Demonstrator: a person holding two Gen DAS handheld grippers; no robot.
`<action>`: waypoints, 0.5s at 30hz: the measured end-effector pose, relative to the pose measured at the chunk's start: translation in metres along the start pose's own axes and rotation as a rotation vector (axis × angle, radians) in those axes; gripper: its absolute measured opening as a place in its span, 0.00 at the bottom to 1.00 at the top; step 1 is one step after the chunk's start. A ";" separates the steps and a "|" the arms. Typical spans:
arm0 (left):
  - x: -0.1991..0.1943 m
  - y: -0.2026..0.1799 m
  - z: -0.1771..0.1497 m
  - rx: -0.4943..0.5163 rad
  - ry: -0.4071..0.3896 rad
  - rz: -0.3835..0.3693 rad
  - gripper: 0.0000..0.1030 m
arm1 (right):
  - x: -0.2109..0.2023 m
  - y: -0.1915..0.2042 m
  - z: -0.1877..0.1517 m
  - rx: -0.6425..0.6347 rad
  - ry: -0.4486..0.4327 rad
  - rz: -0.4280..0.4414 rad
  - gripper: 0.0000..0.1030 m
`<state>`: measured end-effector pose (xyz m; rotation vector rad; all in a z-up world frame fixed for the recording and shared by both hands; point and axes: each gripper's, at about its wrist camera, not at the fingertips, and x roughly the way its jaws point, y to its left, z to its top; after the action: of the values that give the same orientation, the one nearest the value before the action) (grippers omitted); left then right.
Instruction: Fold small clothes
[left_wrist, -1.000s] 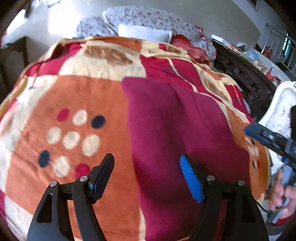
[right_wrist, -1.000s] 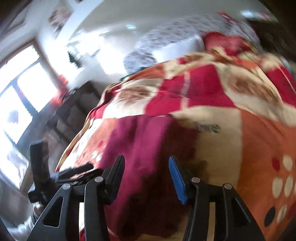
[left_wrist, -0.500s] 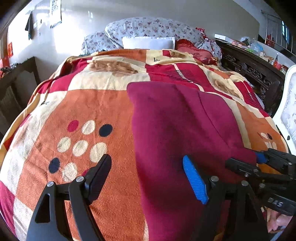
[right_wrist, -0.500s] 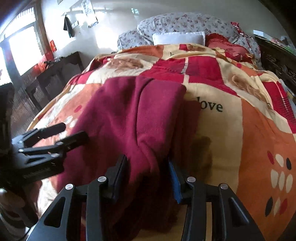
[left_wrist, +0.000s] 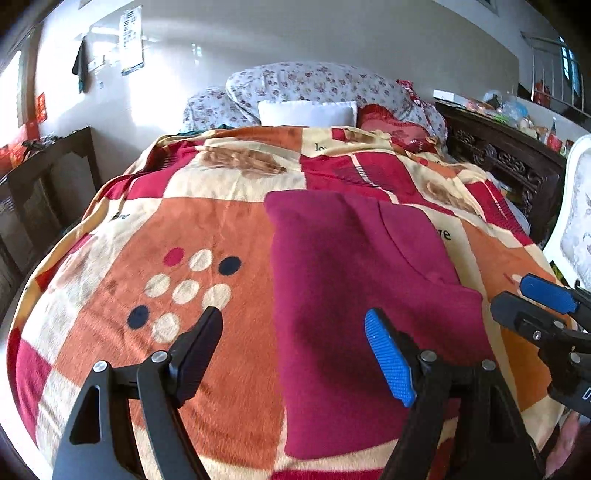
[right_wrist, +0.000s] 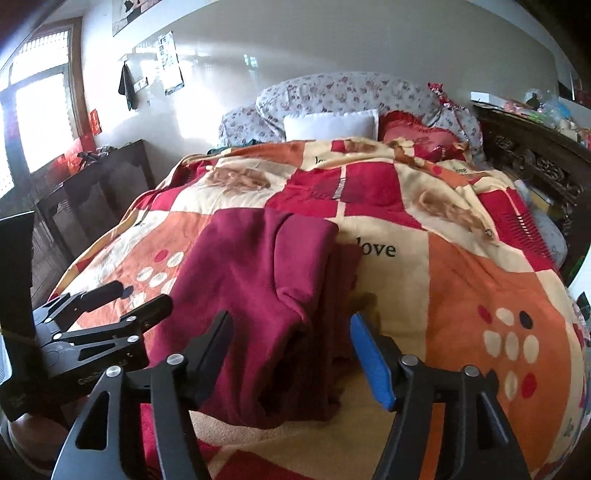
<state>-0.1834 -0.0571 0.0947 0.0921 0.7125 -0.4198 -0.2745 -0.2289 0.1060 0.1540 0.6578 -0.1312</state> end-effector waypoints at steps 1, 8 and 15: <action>-0.004 0.001 -0.001 -0.009 -0.001 0.002 0.77 | -0.002 0.000 -0.001 0.004 -0.004 -0.003 0.77; -0.024 0.002 -0.004 0.014 -0.031 0.039 0.77 | -0.007 0.005 -0.002 0.012 -0.011 -0.006 0.81; -0.038 0.006 -0.005 0.002 -0.056 0.024 0.77 | -0.009 0.011 -0.002 0.018 -0.016 0.002 0.85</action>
<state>-0.2095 -0.0373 0.1148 0.0907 0.6548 -0.3989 -0.2807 -0.2172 0.1116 0.1707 0.6411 -0.1365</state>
